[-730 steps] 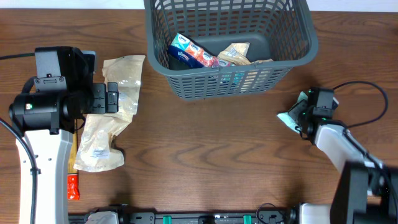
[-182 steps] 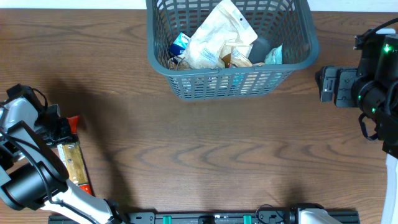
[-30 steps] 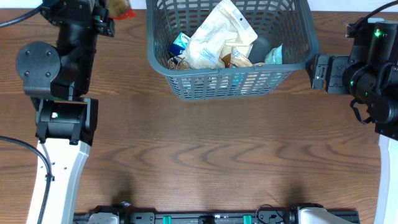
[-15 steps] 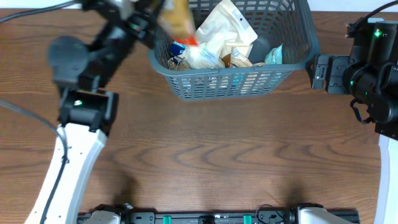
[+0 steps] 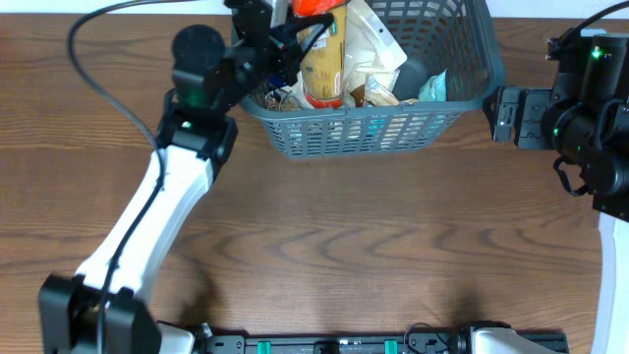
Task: Pack container
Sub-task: 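Lower the red snack pack into the basket and open the left gripper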
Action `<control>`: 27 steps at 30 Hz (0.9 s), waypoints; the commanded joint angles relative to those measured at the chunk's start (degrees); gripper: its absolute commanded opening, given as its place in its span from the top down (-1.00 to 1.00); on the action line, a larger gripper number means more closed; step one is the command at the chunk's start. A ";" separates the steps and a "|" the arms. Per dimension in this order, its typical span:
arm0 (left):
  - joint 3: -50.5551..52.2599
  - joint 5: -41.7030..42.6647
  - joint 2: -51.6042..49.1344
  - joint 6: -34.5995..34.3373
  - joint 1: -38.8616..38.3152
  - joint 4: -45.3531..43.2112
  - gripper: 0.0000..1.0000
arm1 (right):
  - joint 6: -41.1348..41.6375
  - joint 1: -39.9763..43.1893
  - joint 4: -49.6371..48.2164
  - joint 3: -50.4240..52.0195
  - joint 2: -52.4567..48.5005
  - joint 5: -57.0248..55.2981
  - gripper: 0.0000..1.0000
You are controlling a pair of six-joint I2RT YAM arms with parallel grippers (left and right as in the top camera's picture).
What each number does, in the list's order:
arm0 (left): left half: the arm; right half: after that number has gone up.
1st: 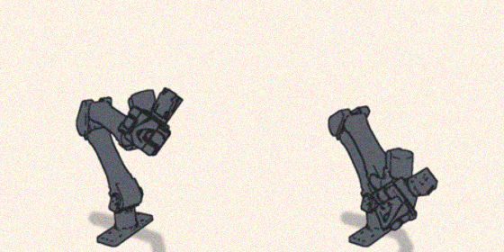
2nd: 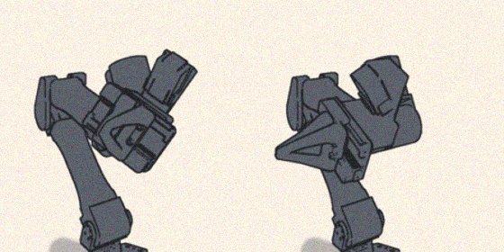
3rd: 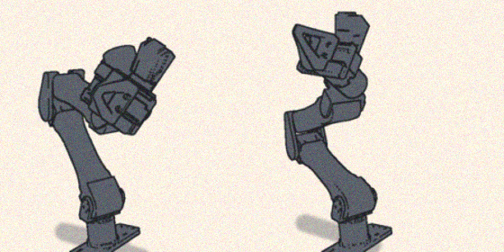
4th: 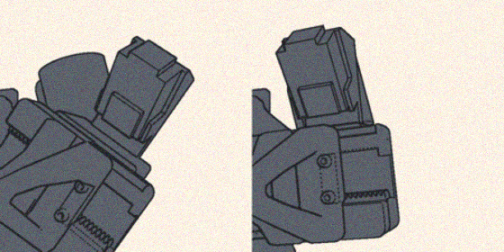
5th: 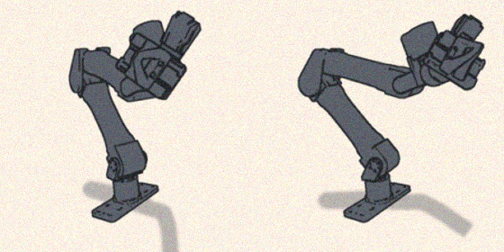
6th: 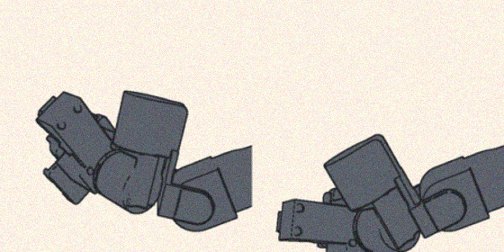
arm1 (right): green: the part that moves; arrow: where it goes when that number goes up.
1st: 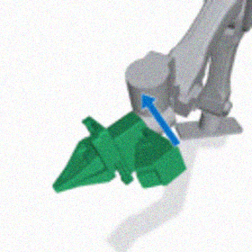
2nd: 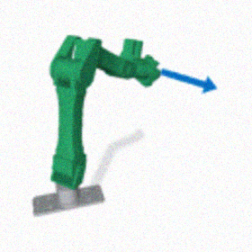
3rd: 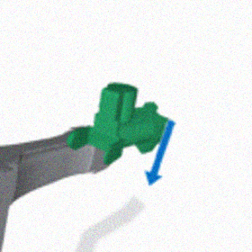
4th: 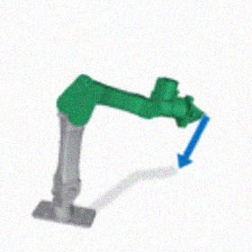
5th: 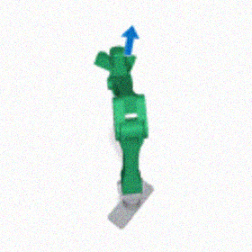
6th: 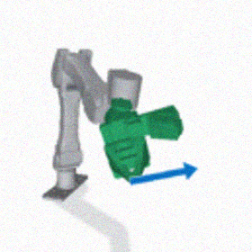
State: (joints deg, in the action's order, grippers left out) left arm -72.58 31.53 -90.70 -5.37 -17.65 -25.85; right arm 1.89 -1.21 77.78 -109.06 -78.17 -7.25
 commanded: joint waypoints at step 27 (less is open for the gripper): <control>-3.06 9.86 -3.39 -0.50 -6.80 -3.28 0.89 | -1.27 -0.28 0.00 0.00 -0.15 0.24 -0.99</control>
State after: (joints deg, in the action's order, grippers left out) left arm -72.58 37.76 -96.33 -4.38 -21.91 -27.22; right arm 1.41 -1.21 77.93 -109.06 -78.17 -7.25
